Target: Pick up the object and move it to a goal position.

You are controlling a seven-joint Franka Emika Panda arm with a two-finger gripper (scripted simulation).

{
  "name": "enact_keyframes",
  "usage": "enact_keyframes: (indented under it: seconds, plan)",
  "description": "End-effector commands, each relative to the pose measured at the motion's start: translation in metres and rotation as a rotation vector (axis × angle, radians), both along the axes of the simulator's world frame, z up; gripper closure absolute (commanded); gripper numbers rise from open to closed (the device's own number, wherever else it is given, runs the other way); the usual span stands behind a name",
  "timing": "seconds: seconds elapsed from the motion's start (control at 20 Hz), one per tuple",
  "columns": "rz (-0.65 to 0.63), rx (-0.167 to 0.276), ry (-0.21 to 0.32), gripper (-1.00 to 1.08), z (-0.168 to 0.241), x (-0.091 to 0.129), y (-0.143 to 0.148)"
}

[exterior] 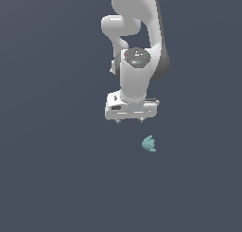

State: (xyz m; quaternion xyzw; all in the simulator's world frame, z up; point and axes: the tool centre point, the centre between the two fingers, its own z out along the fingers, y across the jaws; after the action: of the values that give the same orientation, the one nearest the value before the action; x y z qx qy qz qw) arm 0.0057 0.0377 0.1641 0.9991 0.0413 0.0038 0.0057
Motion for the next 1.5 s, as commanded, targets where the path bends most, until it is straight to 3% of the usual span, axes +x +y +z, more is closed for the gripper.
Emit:
enact_keyframes:
  seconds: [0.0, 0.9, 1.45]
  plan:
    - [-0.011, 0.001, 0.001, -0.92, -0.004, 0.003, 0.005]
    - [-0.220, 0.011, 0.006, -0.92, -0.065, 0.047, 0.077]
    - [-0.253, 0.012, 0.007, -0.92, -0.077, 0.052, 0.091]
